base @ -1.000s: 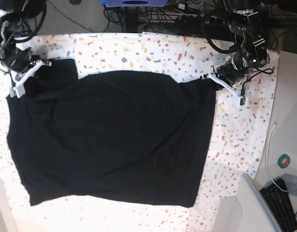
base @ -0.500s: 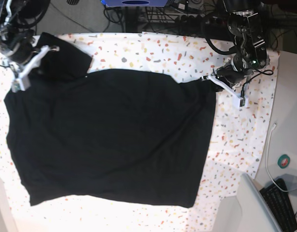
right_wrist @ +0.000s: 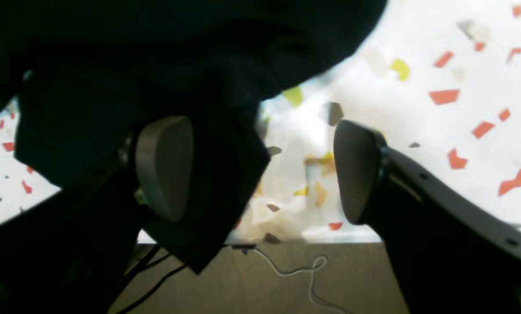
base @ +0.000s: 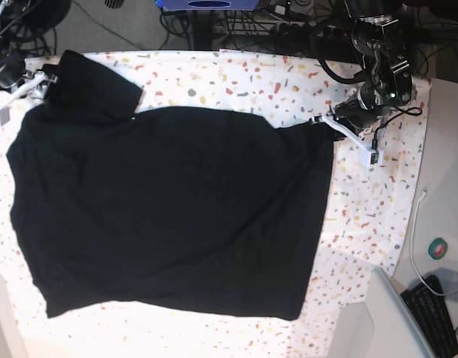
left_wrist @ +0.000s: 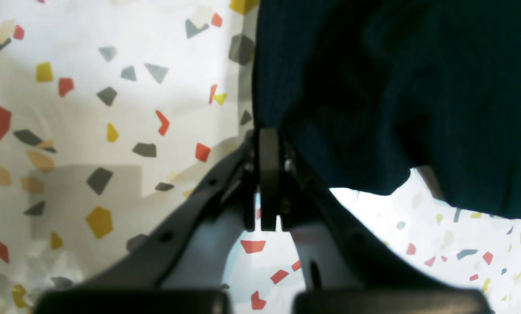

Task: Layout the t-shirt on the table in an organized manner, then fold the t-shirt properly
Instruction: 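Pull the corners apart with both grippers to straighten the shirt, then lift the shirt with both grippers and swing it toward the table edge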

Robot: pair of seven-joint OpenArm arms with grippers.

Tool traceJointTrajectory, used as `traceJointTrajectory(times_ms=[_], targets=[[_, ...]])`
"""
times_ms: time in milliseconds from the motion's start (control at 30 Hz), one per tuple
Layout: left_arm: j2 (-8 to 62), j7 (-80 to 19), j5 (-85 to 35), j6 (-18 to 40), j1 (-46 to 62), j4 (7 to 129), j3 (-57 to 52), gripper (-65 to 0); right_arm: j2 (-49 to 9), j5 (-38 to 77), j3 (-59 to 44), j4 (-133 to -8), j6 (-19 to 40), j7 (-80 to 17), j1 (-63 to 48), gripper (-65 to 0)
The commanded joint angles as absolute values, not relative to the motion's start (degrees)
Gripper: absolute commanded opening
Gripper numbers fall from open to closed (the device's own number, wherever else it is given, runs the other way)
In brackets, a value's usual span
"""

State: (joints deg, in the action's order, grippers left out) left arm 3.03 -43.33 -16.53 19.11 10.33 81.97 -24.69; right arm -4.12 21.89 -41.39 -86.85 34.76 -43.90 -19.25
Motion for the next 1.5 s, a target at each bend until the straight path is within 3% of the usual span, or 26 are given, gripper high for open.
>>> traceJointTrajectory(times_ms=[0,267,333,433,733,900,1100,1333,1467], targets=[[3.38,-42.59,-16.92,19.30,9.89,83.03,-24.84,-65.0,-4.79,22.64,-40.40,-86.55,34.95,-42.86,-18.59,-19.5],[4.26,-42.59,-16.92,19.30,10.15,83.03,-24.84,-65.0,-6.37,22.55,-38.37,-76.97,34.95,-39.78,-14.64,-21.8],[4.79,-42.59,-16.92,19.30,10.24,83.03,-24.84,-65.0,-6.37,22.64,-38.64,-76.53,34.95,-39.43,-14.81,-33.9],[5.05,-42.68,-16.92,19.30,10.86,83.03,-24.84,-65.0,-6.20,22.99,-38.99,-77.32,35.30,-39.52,-15.78,-65.0],[5.05,-42.86,-16.84,18.95,17.19,98.07,-24.57,-65.0,-2.51,22.73,-44.70,-99.91,37.58,-50.59,-20.79,-65.0],[5.23,-44.70,-16.66,15.34,12.09,98.68,-21.93,-65.0,-5.58,22.20,-43.30,-99.91,37.23,-54.64,-12.79,-65.0],[5.85,-47.87,-6.11,15.34,-7.08,87.43,-9.98,-65.0,-14.46,11.82,-34.07,-81.63,37.14,-55.34,11.21,-65.0],[2.77,-46.99,-2.24,15.34,-39.87,62.20,-5.76,-65.0,-22.29,-1.27,-21.05,-49.71,37.23,-39.08,44.44,-65.0],[0.57,-43.74,-2.51,15.34,-55.52,56.75,-5.85,-65.0,-24.40,-4.18,-19.12,-47.87,37.58,-38.55,58.51,-65.0]])
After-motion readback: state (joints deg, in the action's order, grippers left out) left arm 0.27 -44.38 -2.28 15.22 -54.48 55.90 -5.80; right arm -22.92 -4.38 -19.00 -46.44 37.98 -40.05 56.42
